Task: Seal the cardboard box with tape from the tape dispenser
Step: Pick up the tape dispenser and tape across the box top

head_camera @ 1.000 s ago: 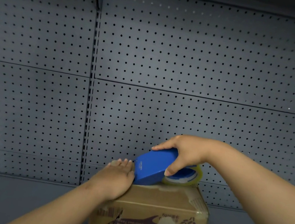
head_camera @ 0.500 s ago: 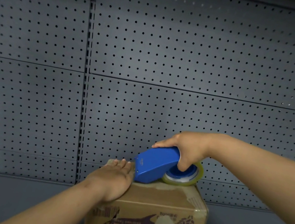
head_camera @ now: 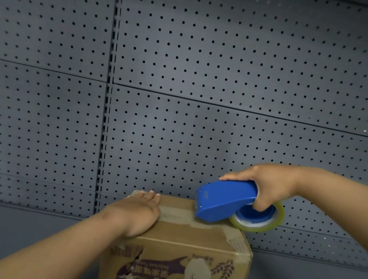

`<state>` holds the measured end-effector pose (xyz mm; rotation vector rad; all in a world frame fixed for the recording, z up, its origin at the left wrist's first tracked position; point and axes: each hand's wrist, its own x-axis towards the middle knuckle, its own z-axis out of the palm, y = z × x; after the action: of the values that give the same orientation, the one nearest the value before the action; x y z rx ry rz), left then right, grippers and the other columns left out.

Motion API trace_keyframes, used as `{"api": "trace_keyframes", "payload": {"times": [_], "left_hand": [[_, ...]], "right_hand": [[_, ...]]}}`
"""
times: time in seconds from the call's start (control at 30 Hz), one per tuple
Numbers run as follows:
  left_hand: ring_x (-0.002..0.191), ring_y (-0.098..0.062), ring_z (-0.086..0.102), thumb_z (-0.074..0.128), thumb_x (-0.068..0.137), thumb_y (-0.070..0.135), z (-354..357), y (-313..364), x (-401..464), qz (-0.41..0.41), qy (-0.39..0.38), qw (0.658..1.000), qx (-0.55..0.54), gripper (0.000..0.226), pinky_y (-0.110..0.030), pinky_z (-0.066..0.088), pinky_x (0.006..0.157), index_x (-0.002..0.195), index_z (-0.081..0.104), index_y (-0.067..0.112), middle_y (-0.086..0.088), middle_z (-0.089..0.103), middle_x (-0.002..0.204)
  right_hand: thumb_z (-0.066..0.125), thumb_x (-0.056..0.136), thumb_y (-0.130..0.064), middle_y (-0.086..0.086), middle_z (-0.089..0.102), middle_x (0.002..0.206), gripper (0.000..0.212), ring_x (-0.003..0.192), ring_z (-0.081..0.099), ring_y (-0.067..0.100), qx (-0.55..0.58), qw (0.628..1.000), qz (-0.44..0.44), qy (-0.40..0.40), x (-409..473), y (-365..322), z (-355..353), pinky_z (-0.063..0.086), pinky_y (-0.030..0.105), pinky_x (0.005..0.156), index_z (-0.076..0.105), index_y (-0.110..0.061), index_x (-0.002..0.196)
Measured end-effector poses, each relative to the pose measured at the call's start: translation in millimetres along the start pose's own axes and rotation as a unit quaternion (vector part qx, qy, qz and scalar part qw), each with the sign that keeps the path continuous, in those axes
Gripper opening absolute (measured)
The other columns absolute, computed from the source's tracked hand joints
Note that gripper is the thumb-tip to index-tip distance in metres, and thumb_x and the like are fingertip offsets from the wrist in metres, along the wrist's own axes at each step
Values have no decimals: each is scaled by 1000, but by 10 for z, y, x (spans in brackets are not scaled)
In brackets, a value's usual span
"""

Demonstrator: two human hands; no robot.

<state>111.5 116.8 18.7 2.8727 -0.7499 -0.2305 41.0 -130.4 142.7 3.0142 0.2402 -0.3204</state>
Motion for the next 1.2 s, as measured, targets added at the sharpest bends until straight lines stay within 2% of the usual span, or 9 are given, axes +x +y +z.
{"api": "trace_keyframes", "payload": {"times": [0.27,0.37,0.53,0.67,0.73,0.83,0.9,1.03,1.2], "left_hand": [[145,-20,-4,7,98,28,-12,5,-47,-6,2,999,33,52,-35,2,117,148,-4,15,-4,-6,158],[144,-15,-6,3,96,31,-16,34,-66,-19,12,996,85,54,-38,-6,117,147,-8,17,-1,-8,158],[143,-14,-14,1,93,40,-41,176,-66,-68,22,981,178,59,-41,-15,115,146,-8,15,0,-12,157],[143,-13,-12,6,95,35,-78,553,-27,19,58,994,92,56,-38,-10,117,147,-7,18,2,-12,157],[144,-13,-8,7,96,32,-29,712,10,75,42,996,37,53,-38,-6,117,147,-4,23,4,-8,157],[144,-14,-4,6,96,33,101,726,106,82,3,997,15,52,-39,0,118,147,-4,27,6,-5,158],[144,-14,-3,5,96,34,136,697,129,78,-14,997,17,52,-39,1,118,147,-4,27,6,-6,158],[144,-14,-3,3,96,35,132,709,119,75,-19,997,16,52,-39,1,118,147,-1,26,6,-6,157],[144,-14,-3,3,96,35,144,710,108,71,-19,997,19,51,-38,1,118,147,-1,29,7,-5,157]], "right_hand": [[62,68,-17,-7,60,106,80,81,57,13,13,1000,9,-3,-108,238,73,44,20,64,29,-58,128],[61,69,-16,-8,57,113,80,86,57,13,16,1000,7,-17,-44,239,154,44,21,68,30,-56,130],[61,71,-15,-12,56,106,75,80,53,11,10,1000,7,-22,15,216,128,42,22,66,34,-54,129],[61,72,-14,-17,57,112,73,84,55,11,7,1000,2,-29,46,170,65,44,22,70,36,-52,129],[62,71,-15,-14,56,121,74,93,57,14,5,1000,-2,-28,58,175,55,45,25,74,35,-53,129],[62,71,-16,-12,55,124,75,95,57,16,2,1000,-1,-31,72,192,73,45,25,74,35,-53,129],[61,71,-15,-13,57,119,75,88,56,12,12,999,-3,-33,66,201,95,45,23,72,35,-53,130],[60,73,-12,-21,54,86,75,65,48,1,27,999,-1,-29,8,275,135,38,14,57,33,-52,130],[61,71,-13,-43,53,70,79,65,51,5,49,999,-16,-13,-43,443,240,42,17,62,30,-56,130]]}}
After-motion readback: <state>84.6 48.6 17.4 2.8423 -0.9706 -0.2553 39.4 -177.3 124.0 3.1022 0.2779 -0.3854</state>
